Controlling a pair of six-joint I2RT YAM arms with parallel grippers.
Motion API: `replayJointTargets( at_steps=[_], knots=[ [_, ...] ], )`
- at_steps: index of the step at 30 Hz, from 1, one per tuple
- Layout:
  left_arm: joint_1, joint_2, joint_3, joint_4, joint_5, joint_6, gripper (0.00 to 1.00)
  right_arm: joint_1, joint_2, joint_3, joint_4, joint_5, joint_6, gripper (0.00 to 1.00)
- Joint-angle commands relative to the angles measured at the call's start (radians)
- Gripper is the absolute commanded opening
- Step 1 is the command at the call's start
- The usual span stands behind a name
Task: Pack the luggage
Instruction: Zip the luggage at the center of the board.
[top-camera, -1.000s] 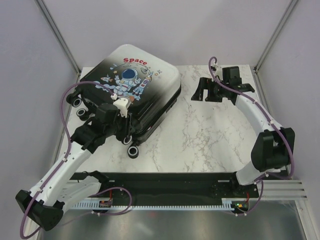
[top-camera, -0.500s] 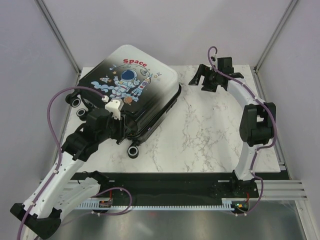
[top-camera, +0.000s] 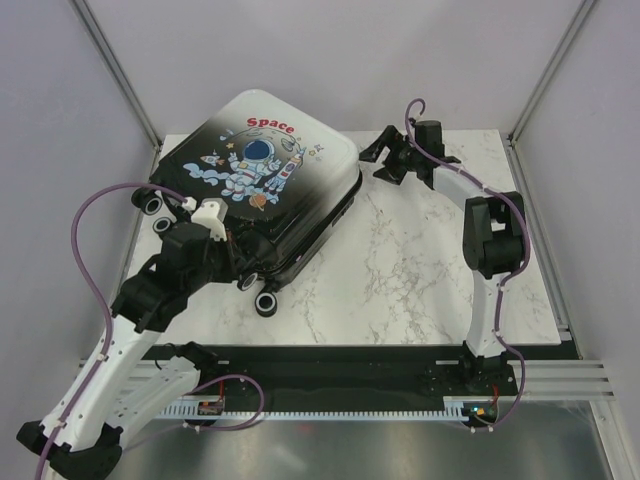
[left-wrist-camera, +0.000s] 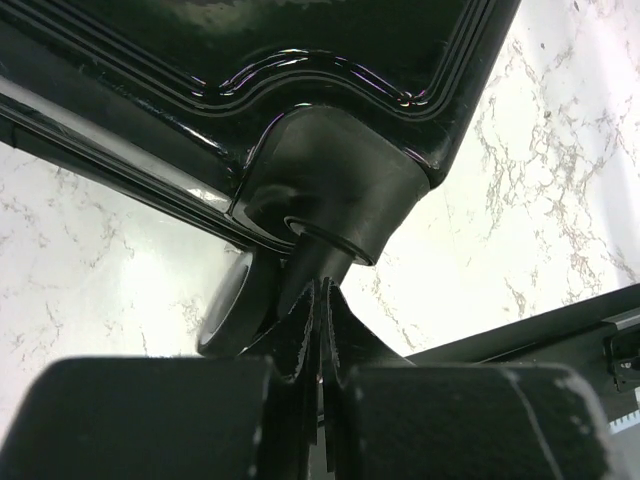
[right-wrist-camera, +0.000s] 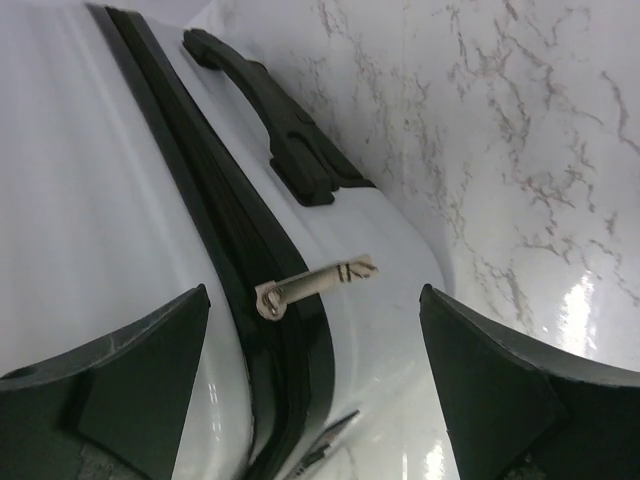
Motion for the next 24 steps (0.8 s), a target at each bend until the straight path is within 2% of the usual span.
replayJointTargets(
  at_steps=[1,5,7,8,10,14,24],
  knots=[
    [-0.002,-0.002,0.037,-0.011,-0.012,-0.060,0.02,0.020,0.044,0.009,0.141,0.003,0.195,0.93],
    [-0.002,0.021,0.043,0.005,0.048,-0.049,0.02,0.021,0.036,-0.037,0.176,0.034,0.272,0.93],
    [-0.002,0.034,0.040,0.035,0.083,-0.037,0.06,0.021,0.032,-0.060,0.185,0.037,0.295,0.93],
    [-0.002,0.035,0.042,0.044,0.101,-0.034,0.15,0.020,0.030,-0.085,0.189,0.037,0.303,0.93],
    [-0.004,0.032,0.043,0.055,0.091,-0.029,0.26,0.005,0.023,-0.117,0.228,0.026,0.328,0.93],
    [-0.004,0.053,0.011,0.052,0.062,-0.005,0.37,-0.025,0.006,-0.195,0.307,0.006,0.387,0.93],
    [-0.004,0.092,-0.021,0.015,-0.075,0.001,0.39,-0.026,-0.014,-0.208,0.346,-0.043,0.473,0.93]
  ],
)
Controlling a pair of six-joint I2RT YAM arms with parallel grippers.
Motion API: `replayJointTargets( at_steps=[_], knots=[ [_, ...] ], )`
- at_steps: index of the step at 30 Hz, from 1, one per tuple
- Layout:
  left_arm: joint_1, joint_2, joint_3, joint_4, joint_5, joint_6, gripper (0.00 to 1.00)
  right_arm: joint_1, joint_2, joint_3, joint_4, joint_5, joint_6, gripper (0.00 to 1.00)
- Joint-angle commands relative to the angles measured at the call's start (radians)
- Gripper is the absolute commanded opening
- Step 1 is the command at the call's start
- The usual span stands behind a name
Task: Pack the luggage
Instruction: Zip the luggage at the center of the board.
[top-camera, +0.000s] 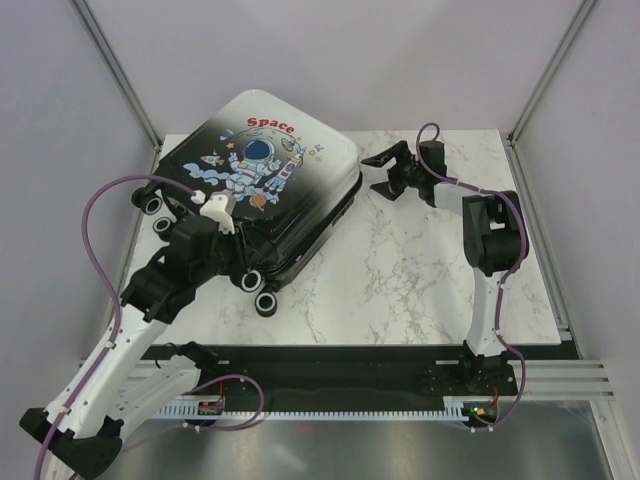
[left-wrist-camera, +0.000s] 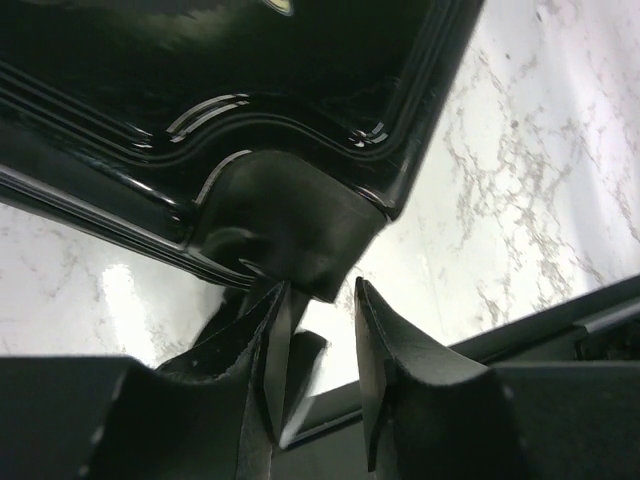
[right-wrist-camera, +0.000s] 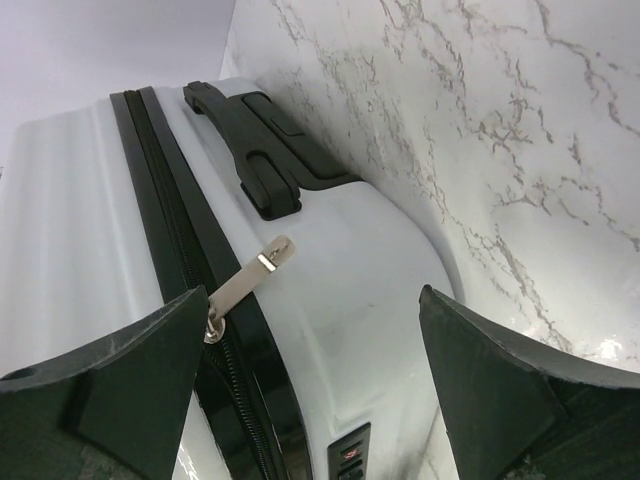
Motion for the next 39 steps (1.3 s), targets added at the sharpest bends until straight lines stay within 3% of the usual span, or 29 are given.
replayJointTargets(
  at_steps=[1,9,13,19,32,37,39],
  knots=[
    [0.008,0.030,-0.020,-0.067,-0.122,0.033,0.39,0.004,-0.039,-0.005,0.065,-0.027,0.073,0.93],
    [0.000,0.084,0.019,-0.116,-0.143,0.061,0.42,0.009,-0.021,0.018,0.140,-0.036,0.173,0.93],
    [-0.001,0.083,0.007,-0.096,-0.070,0.049,0.44,0.009,-0.010,0.030,0.146,-0.038,0.190,0.93],
    [-0.004,0.009,0.010,-0.093,-0.048,0.065,0.55,0.012,0.001,0.029,0.142,-0.048,0.182,0.93],
    [-0.007,0.167,0.015,-0.075,-0.042,0.154,0.61,0.021,0.010,0.017,0.159,-0.048,0.190,0.95],
    [-0.007,0.182,0.015,-0.078,-0.074,0.144,0.54,0.029,0.006,0.020,0.166,-0.039,0.199,0.95],
    [-0.007,0.179,0.013,-0.079,-0.085,0.138,0.42,0.039,0.007,0.023,0.160,-0.028,0.198,0.94]
  ],
)
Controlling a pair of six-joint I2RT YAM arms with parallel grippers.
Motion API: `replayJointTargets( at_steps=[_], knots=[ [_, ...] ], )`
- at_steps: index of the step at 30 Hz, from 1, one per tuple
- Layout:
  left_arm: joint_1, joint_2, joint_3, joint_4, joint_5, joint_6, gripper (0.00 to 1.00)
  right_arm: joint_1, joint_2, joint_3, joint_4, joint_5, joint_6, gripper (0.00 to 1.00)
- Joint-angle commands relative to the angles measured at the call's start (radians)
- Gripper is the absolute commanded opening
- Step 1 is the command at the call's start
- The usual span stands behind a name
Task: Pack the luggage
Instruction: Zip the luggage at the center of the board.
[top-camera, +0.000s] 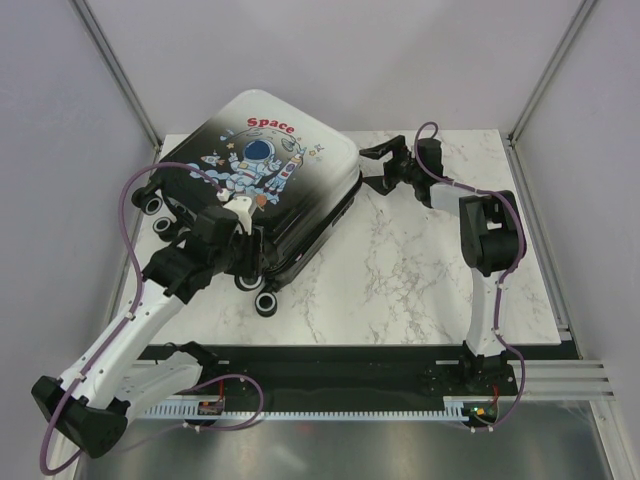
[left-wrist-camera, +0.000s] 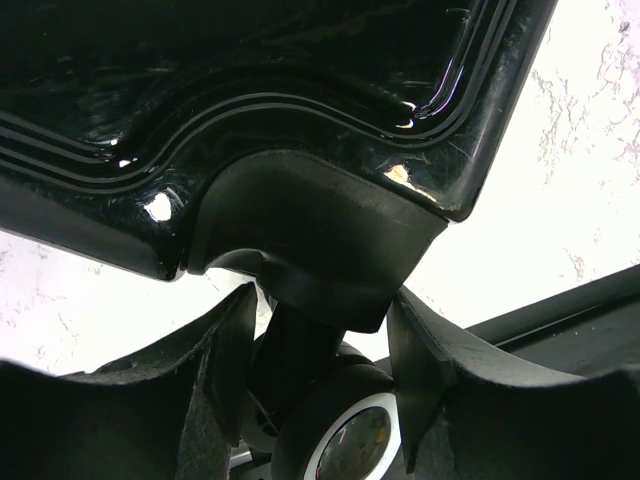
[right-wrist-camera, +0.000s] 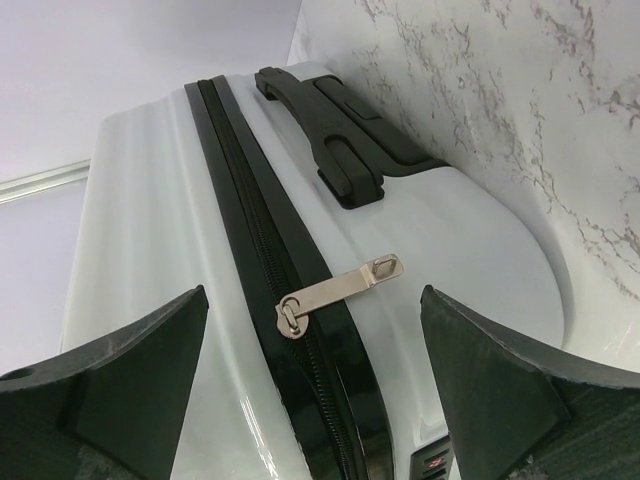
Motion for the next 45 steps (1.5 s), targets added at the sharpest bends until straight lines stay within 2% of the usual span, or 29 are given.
replayJointTargets(
  at_steps=[1,3,4,6,18,24,28,29,35,37,45],
  knots=[
    [0.002,0.028,-0.012,-0.013,-0.060,0.004,0.30,0.019,0.007,0.033,0.037,0.008,0.013,0.94],
    [0.002,0.028,-0.012,-0.016,-0.064,-0.002,0.18,0.030,0.035,0.053,0.033,0.007,0.018,0.94],
    [0.001,0.026,-0.010,-0.018,-0.064,-0.006,0.07,0.033,0.044,0.063,0.038,0.005,0.027,0.94],
    [0.002,0.020,-0.010,-0.023,-0.070,-0.011,0.02,0.041,0.065,0.068,0.073,0.011,0.061,0.93],
    [0.002,0.011,0.004,-0.047,-0.076,-0.019,0.02,0.047,0.164,0.175,0.099,0.033,0.115,0.85],
    [0.002,0.014,0.005,-0.049,-0.076,-0.022,0.02,0.049,0.159,0.195,0.127,0.028,0.151,0.75],
    [0.002,0.014,0.005,-0.049,-0.078,-0.022,0.02,0.049,0.127,0.156,0.158,0.030,0.182,0.65],
    [0.001,0.011,0.005,-0.049,-0.079,-0.023,0.02,0.050,0.112,0.146,0.176,0.031,0.190,0.59],
    [0.002,0.009,0.005,-0.049,-0.083,-0.025,0.02,0.050,0.085,0.128,0.162,0.031,0.185,0.52],
    [0.002,0.009,0.005,-0.049,-0.084,-0.025,0.02,0.050,0.076,0.103,0.170,0.037,0.191,0.46],
    [0.002,-0.007,0.005,-0.052,-0.093,-0.031,0.02,0.035,0.004,0.033,0.149,0.096,0.158,0.43]
  ],
)
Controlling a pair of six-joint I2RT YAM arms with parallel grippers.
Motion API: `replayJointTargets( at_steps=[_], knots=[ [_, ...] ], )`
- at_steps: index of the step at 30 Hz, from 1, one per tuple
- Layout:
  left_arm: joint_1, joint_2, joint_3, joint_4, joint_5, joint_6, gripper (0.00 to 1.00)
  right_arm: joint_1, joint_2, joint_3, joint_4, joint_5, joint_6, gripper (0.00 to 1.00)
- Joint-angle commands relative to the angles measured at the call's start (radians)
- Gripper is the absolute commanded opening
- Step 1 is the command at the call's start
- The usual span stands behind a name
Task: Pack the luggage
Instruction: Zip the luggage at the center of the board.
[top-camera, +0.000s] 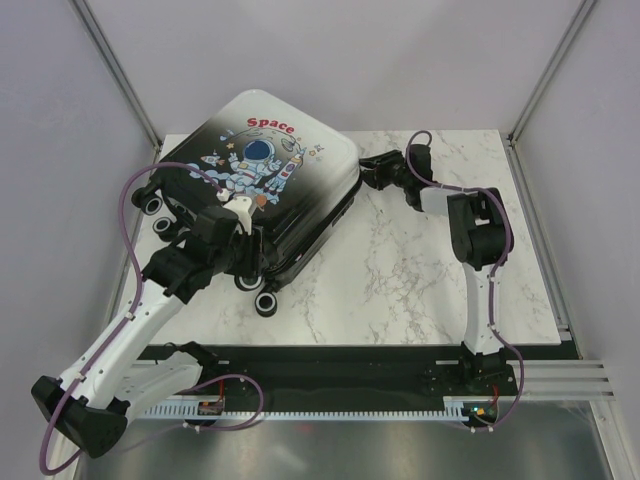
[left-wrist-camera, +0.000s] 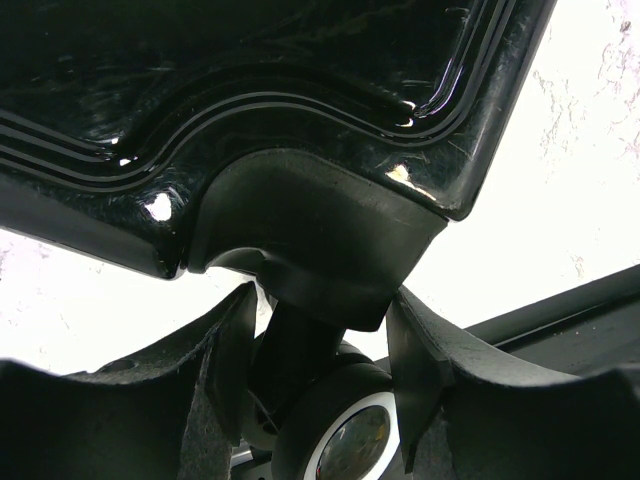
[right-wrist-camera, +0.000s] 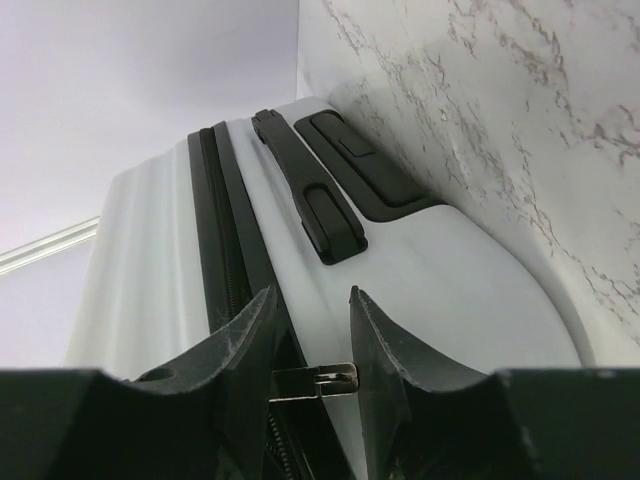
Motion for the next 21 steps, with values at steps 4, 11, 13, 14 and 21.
replayJointTargets(
  at_steps=[4,11,13,14,21],
  knots=[
    [0.003,-0.004,0.002,-0.050,-0.091,-0.037,0.02,-0.004,-0.100,0.018,0.021,0.024,-0.022,0.41],
    [0.003,-0.007,0.002,-0.051,-0.088,-0.040,0.02,-0.006,-0.045,0.099,-0.010,0.034,-0.025,0.30],
    [0.003,-0.012,0.002,-0.053,-0.088,-0.040,0.02,-0.004,-0.026,0.119,-0.018,0.034,-0.025,0.27],
    [0.003,-0.012,0.002,-0.053,-0.088,-0.040,0.02,-0.006,-0.025,0.122,-0.019,0.036,-0.025,0.24],
    [0.003,-0.018,0.000,-0.051,-0.081,-0.046,0.02,-0.004,-0.040,0.109,-0.048,0.044,-0.073,0.00]
  ],
)
